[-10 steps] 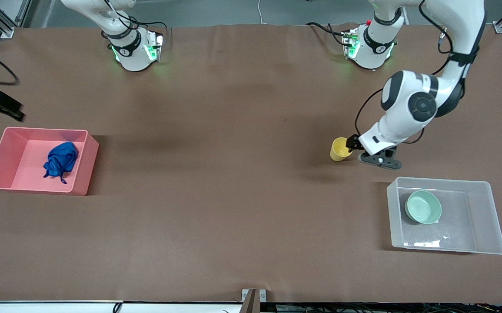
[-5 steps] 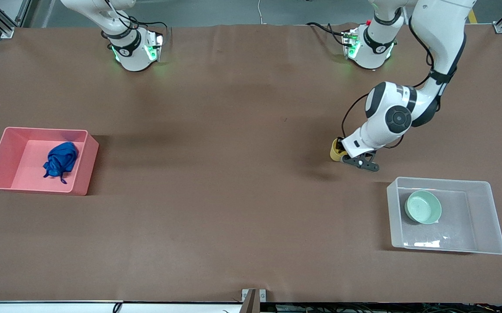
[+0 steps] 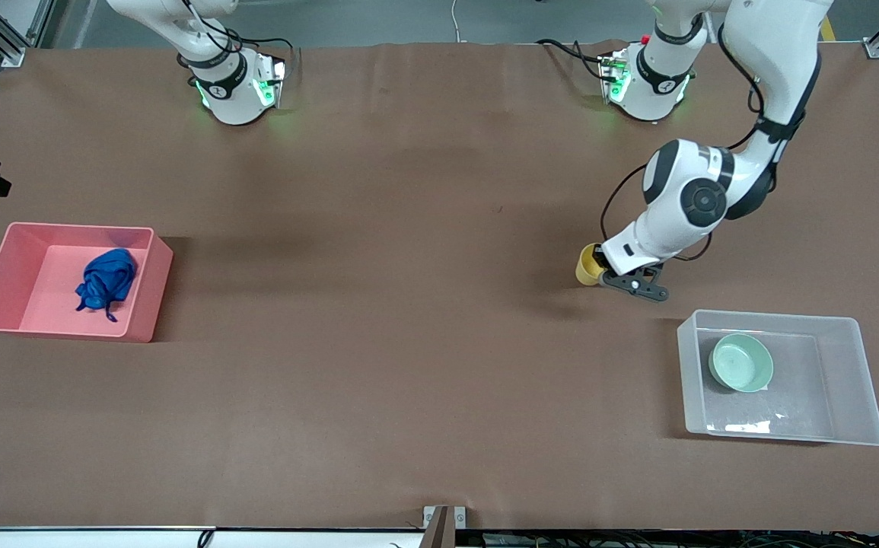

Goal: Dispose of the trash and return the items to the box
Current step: 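Carry the yellow cup into the green bowl and open the left gripper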

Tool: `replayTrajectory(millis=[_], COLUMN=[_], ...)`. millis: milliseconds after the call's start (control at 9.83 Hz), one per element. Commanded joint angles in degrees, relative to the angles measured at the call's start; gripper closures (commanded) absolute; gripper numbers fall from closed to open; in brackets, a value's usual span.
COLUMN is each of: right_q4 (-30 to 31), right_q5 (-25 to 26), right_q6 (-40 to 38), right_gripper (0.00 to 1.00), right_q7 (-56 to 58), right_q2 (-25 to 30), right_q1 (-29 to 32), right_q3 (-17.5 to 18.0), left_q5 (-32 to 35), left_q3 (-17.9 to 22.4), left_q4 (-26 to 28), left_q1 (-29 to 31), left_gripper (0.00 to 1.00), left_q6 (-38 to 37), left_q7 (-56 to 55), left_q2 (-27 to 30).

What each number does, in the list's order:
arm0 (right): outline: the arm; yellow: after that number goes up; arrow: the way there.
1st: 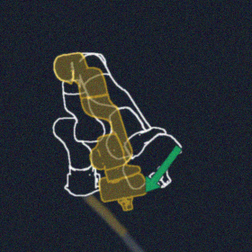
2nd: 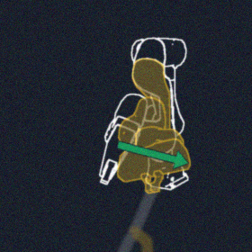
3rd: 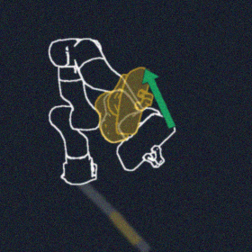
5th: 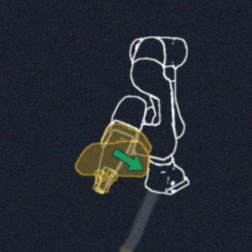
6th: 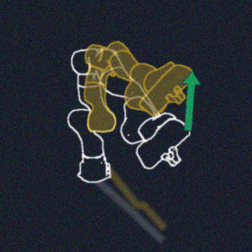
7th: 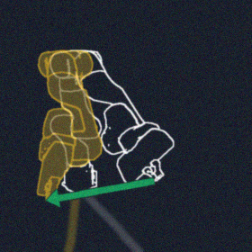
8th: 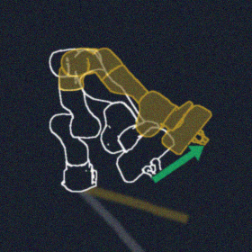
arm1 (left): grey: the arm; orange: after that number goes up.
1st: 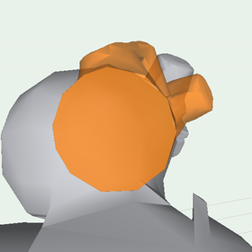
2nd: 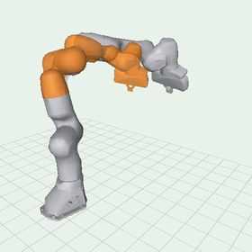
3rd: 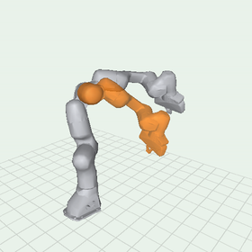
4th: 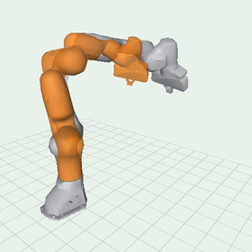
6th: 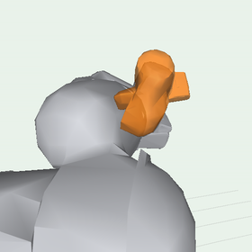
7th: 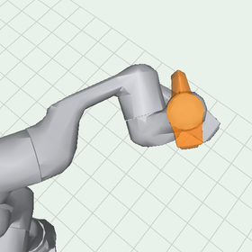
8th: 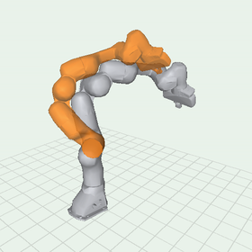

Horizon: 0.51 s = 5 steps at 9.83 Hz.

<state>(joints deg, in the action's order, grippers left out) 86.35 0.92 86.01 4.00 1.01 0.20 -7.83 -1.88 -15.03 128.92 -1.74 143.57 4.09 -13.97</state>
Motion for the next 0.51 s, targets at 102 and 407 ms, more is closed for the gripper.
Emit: replayTrajectory(millis=[102,407], right_q4=[0.0,-0.1], right_q5=[-0.6,-0.4], right_q6=[0.3,0.6], right_gripper=[0.00,0.00], right_q7=[0.1,0.1], right_q2=[0.2,0.2], right_q1=[0.9,1.0], right_q3=[1.0,1.1], left_q5=[0.7,0.3], left_q3=[8.8,16.3], left_q4=[-7.2,-19.9], left_q1=[1.5,1.6], left_gripper=[0.99,0.99], left_q6=[-1.1,-2.1], left_q7=[5.5,6.5], left_q2=[0.3,-6.4])
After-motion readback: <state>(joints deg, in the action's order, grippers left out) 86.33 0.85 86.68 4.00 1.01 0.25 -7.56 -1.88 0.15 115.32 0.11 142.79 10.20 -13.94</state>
